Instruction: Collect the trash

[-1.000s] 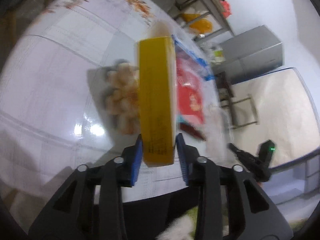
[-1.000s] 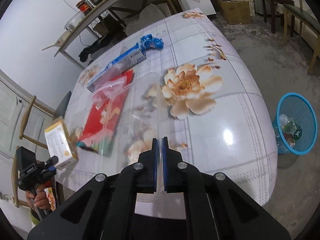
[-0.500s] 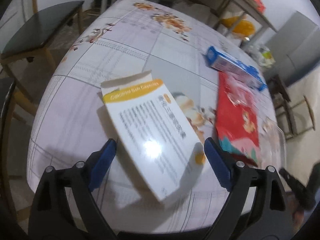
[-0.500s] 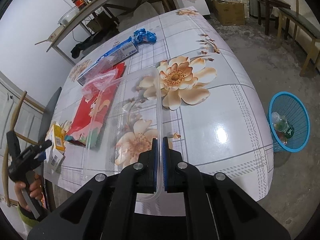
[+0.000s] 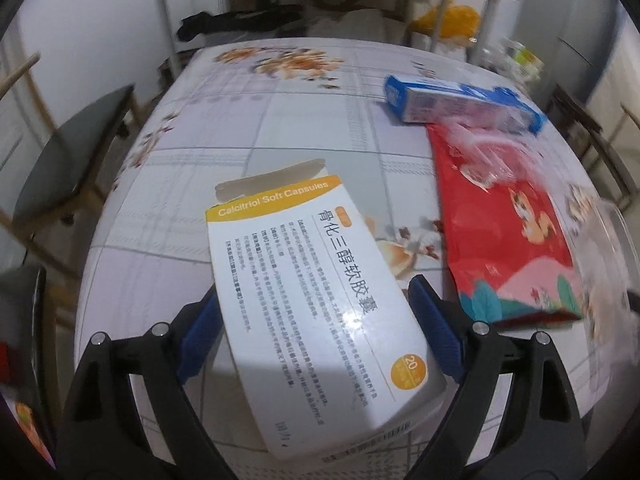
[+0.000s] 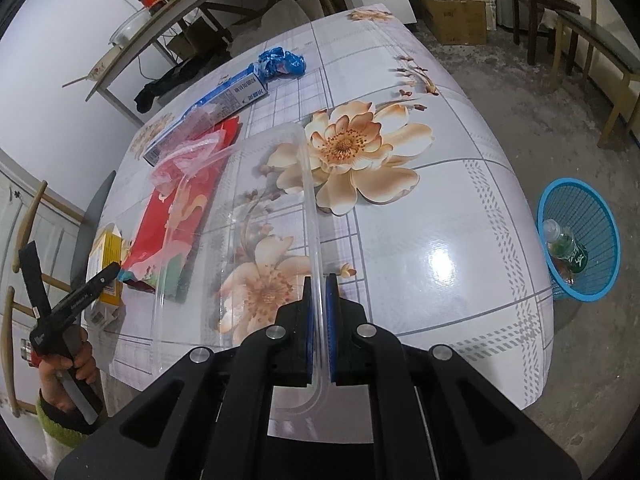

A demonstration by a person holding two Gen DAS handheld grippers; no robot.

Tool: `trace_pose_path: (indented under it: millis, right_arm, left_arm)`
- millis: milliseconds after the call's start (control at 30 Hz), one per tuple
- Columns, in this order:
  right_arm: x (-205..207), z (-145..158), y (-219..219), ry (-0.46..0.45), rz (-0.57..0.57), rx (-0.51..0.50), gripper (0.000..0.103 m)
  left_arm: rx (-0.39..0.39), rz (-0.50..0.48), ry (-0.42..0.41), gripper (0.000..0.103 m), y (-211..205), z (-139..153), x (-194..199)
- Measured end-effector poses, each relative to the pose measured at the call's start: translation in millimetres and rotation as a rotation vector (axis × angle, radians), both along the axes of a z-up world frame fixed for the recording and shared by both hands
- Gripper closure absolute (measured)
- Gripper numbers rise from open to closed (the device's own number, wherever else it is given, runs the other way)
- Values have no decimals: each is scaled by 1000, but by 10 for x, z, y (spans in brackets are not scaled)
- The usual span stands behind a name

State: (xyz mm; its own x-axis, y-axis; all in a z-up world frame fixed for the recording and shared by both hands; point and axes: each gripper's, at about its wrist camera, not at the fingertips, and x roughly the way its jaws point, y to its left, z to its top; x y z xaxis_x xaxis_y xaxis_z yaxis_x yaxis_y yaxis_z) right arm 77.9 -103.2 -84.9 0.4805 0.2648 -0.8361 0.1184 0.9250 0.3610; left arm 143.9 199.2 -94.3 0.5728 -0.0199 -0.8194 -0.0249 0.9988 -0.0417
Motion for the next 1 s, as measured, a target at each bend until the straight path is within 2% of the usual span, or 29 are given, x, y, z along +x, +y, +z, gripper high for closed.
trace_pose_path:
  millis: [133,233,300,400,467,567,633,700,867,1000]
  right_arm:
    - [7,-11,4,1,9,-5,97]
    - [-2,-6,4,-1,13,-10,97]
    - [-9,-9,-7,0,11,-6,97]
    - [-17,-10,-19,4,8,4,97]
    - [-17,-10,-22,7,6,9,96]
    - [-22,5,-24,3,0,5,84]
    - [-21,18,-34,-5,-6,4,77]
    - [-14,28,-46,-13,-15,5,74]
    - [47,1,-43,-19,-19,29,72]
    - [116,-34,-21,-22,-25,34,72]
  left_arm:
    - [-9,-97,-13,27,-66,15,-74]
    - [-9,-193,6,28,-131,26,-158]
    - [10,-208,15,28,-160,21,-204]
    - [-2,-188,40,21,-167,27,-254]
    - [-34,-167,44,21,-150,39,-254]
    - [-54,-135,48,21,-123,40,-254]
    - [-33,-112,50,21,-129,30,-207]
    - [-16,-102,49,21,-143,23,-167]
    - [32,-83,35,23,-194,4,-99]
    - [31,-80,23,28,-215,13,-66]
